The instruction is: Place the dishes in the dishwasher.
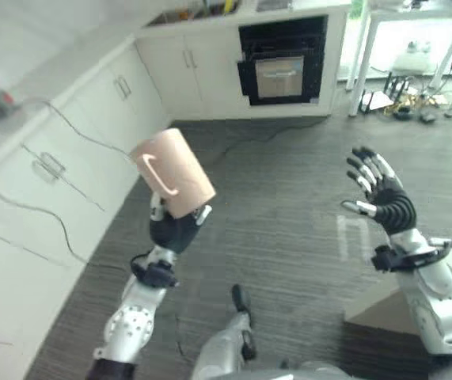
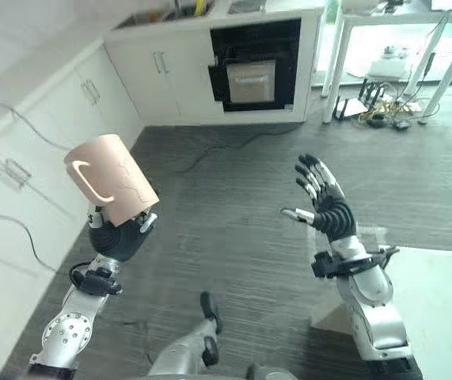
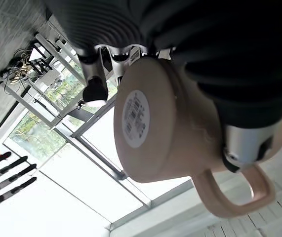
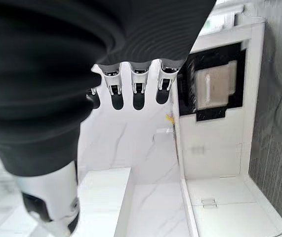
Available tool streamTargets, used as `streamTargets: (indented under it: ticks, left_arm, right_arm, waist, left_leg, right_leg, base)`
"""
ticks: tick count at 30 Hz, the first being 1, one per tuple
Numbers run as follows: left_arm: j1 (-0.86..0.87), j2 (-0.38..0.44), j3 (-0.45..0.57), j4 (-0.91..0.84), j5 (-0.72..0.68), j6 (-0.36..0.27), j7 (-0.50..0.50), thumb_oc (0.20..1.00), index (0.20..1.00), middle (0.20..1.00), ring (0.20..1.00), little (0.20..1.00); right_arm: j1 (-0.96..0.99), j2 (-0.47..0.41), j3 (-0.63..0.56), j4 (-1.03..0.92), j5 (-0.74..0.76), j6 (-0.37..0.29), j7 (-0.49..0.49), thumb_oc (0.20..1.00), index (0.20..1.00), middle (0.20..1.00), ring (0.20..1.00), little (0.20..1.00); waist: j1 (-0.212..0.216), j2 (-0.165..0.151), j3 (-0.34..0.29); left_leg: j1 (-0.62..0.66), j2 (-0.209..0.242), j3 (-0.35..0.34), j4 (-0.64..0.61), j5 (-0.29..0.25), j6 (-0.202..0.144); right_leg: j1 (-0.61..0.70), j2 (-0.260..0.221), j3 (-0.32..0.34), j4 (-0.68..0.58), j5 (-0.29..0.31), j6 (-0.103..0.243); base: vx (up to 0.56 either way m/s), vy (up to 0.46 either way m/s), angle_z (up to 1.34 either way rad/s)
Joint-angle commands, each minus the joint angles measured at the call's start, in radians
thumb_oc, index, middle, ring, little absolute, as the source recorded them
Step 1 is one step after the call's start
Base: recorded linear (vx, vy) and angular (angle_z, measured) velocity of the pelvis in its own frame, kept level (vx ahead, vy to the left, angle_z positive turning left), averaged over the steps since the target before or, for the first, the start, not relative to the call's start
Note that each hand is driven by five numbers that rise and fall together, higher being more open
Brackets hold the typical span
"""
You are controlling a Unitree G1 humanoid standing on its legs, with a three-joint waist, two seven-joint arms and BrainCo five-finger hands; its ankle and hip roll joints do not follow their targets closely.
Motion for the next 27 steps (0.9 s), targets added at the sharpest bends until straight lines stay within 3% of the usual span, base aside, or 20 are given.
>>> streamTargets:
  ticks: [1, 5, 8, 11, 16, 17, 19, 22, 23, 27]
  left_arm:
    - [-0.030, 0.052, -0.032, -0.083, -0.008, -0.055, -0.001, 0.200, 0.200, 0.200, 0.200, 0.200]
    - [-0.028, 0.058, -0.014, -0.078, -0.017, -0.028, 0.017, 0.200, 0.200, 0.200, 0.200, 0.200]
    - [-0.037, 0.054, -0.018, -0.091, 0.013, -0.026, 0.027, 0.200, 0.200, 0.200, 0.200, 0.200]
    - [-0.047, 0.057, -0.020, -0.090, 0.021, -0.016, 0.044, 0.200, 0.200, 0.200, 0.200, 0.200]
    - [-0.046, 0.046, -0.053, -0.095, 0.057, 0.021, 0.039, 0.200, 0.200, 0.200, 0.200, 0.200]
    - [-0.051, 0.039, -0.058, -0.090, 0.068, 0.019, 0.042, 0.200, 0.200, 0.200, 0.200, 0.200]
    - [-0.074, 0.053, -0.058, -0.089, 0.045, 0.022, 0.054, 0.200, 0.200, 0.200, 0.200, 0.200]
    - [-0.080, 0.073, -0.041, -0.074, 0.015, 0.023, 0.046, 0.200, 0.200, 0.200, 0.200, 0.200]
    - [-0.088, 0.063, -0.057, -0.070, 0.031, 0.035, 0.047, 0.200, 0.200, 0.200, 0.200, 0.200]
    - [-0.097, 0.061, -0.078, -0.057, 0.036, 0.016, 0.030, 0.200, 0.200, 0.200, 0.200, 0.200]
  right_arm:
    - [-0.020, 0.020, -0.028, -0.112, 0.046, -0.069, 0.014, 1.000, 1.000, 1.000, 1.000, 1.000]
    - [-0.006, 0.028, -0.029, -0.132, 0.040, -0.053, 0.011, 1.000, 1.000, 1.000, 1.000, 1.000]
    - [-0.013, 0.049, -0.016, -0.146, 0.022, -0.055, 0.006, 1.000, 1.000, 1.000, 1.000, 1.000]
    - [-0.003, 0.060, -0.012, -0.155, 0.015, -0.061, 0.002, 1.000, 1.000, 1.000, 1.000, 1.000]
    - [0.040, 0.082, 0.001, -0.169, -0.031, -0.087, -0.018, 1.000, 1.000, 1.000, 1.000, 1.000]
    - [0.030, 0.081, 0.015, -0.165, -0.042, -0.081, -0.029, 1.000, 1.000, 1.000, 1.000, 1.000]
    - [0.019, 0.068, 0.028, -0.155, -0.048, -0.074, -0.044, 1.000, 1.000, 1.000, 1.000, 1.000]
    - [0.056, 0.041, -0.018, -0.152, 0.015, -0.082, -0.006, 1.000, 1.000, 1.000, 1.000, 1.000]
    - [0.061, 0.037, -0.038, -0.148, 0.026, -0.080, -0.011, 1.000, 1.000, 1.000, 1.000, 1.000]
    - [0.012, 0.030, -0.019, -0.118, 0.002, -0.069, -0.057, 1.000, 1.000, 1.000, 1.000, 1.000]
  waist:
    - [-0.002, -0.071, -0.101]
    - [0.007, -0.089, -0.136]
    - [0.010, -0.095, -0.157]
    - [0.013, -0.091, -0.166]
    - [0.001, -0.050, -0.138]
    - [-0.007, -0.044, -0.130]
    - [-0.023, -0.045, -0.111]
    - [-0.080, -0.088, -0.086]
    - [-0.129, -0.095, -0.070]
    - [-0.128, -0.091, -0.090]
  left_leg:
    - [0.107, 0.016, 0.060, -0.030, 0.225, -0.009]
    - [0.167, -0.014, 0.079, -0.035, 0.169, 0.036]
    - [0.205, -0.044, 0.049, -0.041, 0.142, 0.064]
    - [0.235, -0.061, -0.002, -0.041, 0.118, 0.082]
    - [0.306, -0.052, -0.090, -0.014, 0.052, 0.110]
    - [0.321, -0.046, -0.095, -0.016, 0.046, 0.111]
    - [0.348, -0.053, -0.107, -0.022, 0.044, 0.108]
    - [0.442, -0.082, -0.120, -0.035, -0.003, 0.089]
    - [0.519, -0.073, -0.144, -0.041, -0.061, 0.068]
    - [0.543, -0.035, -0.142, -0.041, -0.073, 0.046]
  right_leg:
    - [0.088, -0.069, 0.068, -0.017, 0.116, 0.136]
    - [0.077, -0.133, 0.015, 0.064, 0.147, 0.191]
    - [0.036, -0.174, -0.017, 0.162, 0.220, 0.227]
    - [-0.023, -0.186, -0.030, 0.312, 0.274, 0.231]
    - [-0.206, -0.145, -0.028, 0.795, 0.341, 0.208]
    - [-0.264, -0.134, -0.028, 0.808, 0.339, 0.199]
    - [-0.338, -0.130, -0.069, 0.720, 0.290, 0.189]
    - [-0.397, -0.176, -0.144, 0.297, 0.315, 0.200]
    - [-0.418, -0.177, -0.154, 0.103, 0.374, 0.214]
    - [-0.328, -0.163, -0.133, -0.008, 0.328, 0.185]
  base:
    - [0.49, 0.253, -0.82]
    - [0.44, 0.240, -0.49]
    - [0.38, 0.259, 0.14]
    - [0.35, 0.259, 0.48]
    - [0.26, 0.196, 0.51]
    - [0.22, 0.127, 0.04]
    - [0.27, -0.017, -0.12]
    - [0.49, -0.258, -0.23]
    - [0.69, -0.490, 0.32]
    - [0.29, -0.304, 0.57]
